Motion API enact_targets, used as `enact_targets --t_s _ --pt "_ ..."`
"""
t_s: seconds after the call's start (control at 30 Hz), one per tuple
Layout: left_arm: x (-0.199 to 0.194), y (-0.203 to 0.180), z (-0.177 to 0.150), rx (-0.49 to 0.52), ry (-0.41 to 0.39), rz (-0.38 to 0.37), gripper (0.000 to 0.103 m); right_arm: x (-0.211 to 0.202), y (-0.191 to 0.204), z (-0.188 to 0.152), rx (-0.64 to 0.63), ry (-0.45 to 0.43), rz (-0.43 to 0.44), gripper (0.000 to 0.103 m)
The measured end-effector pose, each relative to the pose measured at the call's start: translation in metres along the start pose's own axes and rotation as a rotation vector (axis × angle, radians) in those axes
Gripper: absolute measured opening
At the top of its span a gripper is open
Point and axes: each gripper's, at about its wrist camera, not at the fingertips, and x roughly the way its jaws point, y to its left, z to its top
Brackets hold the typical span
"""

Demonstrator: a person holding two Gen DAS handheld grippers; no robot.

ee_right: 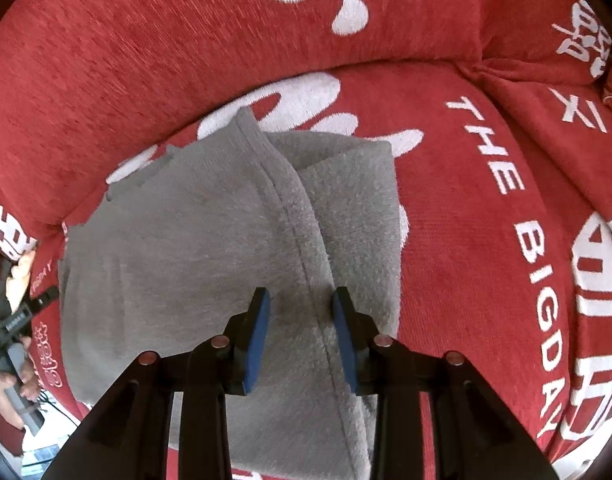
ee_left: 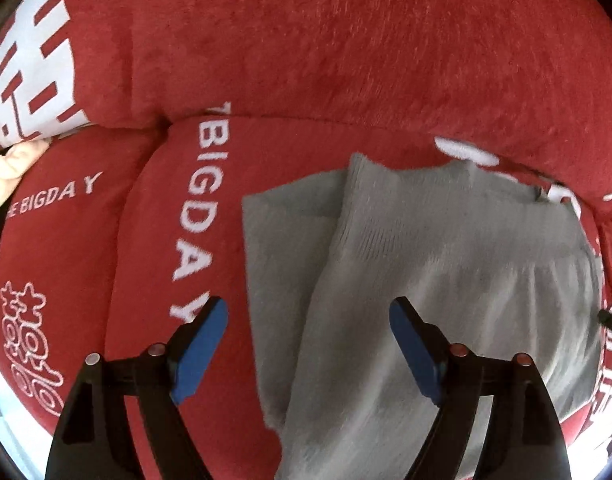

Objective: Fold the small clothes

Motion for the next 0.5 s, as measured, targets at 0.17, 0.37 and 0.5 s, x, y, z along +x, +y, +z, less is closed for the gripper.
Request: enact_targets --t_s 0.17,0.37,0.5 --pt "-0.001 0.001 -0.02 0.053 0.035 0.002 0.084 -0.021 0.007 -0.011 0.018 -0.019 0.05 0.041" --pt "-0.007 0.006 -0.038 0.05 0.058 -0.036 0.084 -0.028 0.028 -0.029 0.021 0.005 0.13 0.042" --pt "-0.014 0.006 -0.048 0.045 0.07 -0.049 0.084 -0.02 0.05 -0.044 0.014 0.054 0.194 0.042"
